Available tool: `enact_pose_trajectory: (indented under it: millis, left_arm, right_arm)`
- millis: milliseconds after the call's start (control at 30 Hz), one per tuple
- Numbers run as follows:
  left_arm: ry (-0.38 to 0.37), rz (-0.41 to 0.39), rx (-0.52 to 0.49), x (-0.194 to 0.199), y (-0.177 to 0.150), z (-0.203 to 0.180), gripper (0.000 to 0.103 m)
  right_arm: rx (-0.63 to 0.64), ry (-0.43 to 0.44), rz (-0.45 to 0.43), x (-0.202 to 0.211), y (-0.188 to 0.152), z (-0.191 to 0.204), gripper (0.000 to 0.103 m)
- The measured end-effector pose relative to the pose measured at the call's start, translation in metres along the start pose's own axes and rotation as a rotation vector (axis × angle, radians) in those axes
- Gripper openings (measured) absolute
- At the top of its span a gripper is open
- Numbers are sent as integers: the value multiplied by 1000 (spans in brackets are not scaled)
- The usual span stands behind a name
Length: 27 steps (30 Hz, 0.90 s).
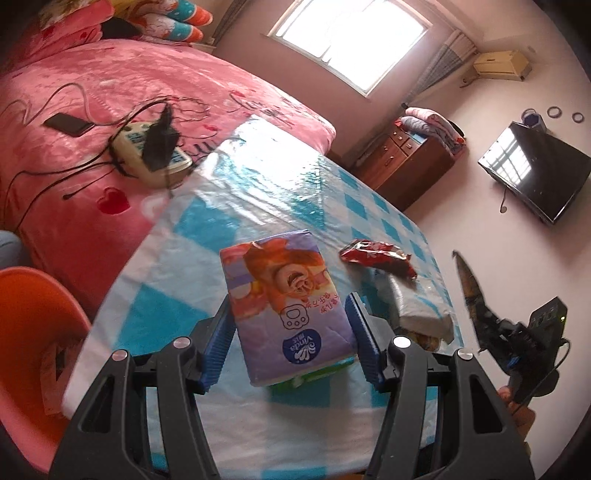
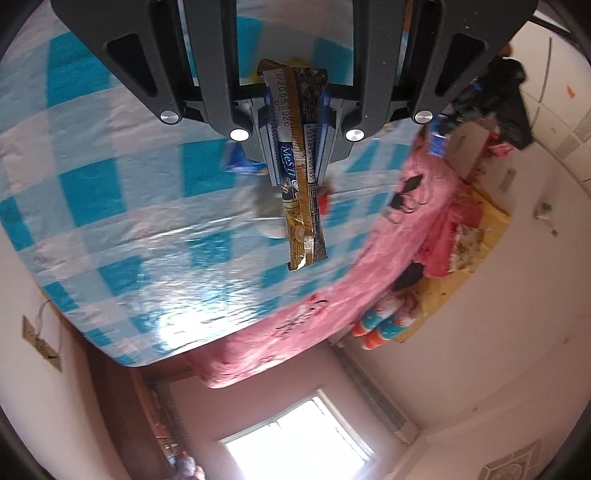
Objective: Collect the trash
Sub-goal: 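Carry the tissue pack and coffee stick over the orange bucket and open both tools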
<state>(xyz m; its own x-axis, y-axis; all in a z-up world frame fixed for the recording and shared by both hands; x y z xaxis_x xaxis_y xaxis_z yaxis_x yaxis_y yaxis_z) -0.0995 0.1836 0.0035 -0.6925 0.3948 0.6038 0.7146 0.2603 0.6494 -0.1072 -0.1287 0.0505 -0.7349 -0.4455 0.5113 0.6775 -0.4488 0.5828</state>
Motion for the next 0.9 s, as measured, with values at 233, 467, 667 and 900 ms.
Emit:
enact_pose_trajectory:
  millis: [233, 467, 667, 900]
  left_arm:
    - [29, -1, 49, 16, -14, 35, 61]
    - [95, -6, 115, 40, -32, 84, 61]
    - [167, -6, 207, 62, -53, 133, 61]
    - [232, -15, 282, 80, -70, 175, 61]
  right_arm:
    - [20, 140, 102, -20, -20, 57, 19]
    - [64, 250, 267, -66, -60, 123, 19]
    - [128, 322, 426, -118, -107, 184, 19]
    - [194, 362, 573, -170, -156, 233, 19]
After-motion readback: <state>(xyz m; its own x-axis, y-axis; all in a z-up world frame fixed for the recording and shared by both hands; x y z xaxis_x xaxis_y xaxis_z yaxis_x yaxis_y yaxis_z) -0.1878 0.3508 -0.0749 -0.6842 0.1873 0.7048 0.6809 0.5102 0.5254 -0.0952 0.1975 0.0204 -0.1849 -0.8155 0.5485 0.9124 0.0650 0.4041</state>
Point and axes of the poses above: each gripper's, at about its wrist camera, not at the fingertips, and x roughly against the way its jaws point, z to its left, y to its top, the point moved 4 cm from there along -x, roughly the way its jaws point, and after that the axes turned 8 degrees about -x, right-handed, at the moved point
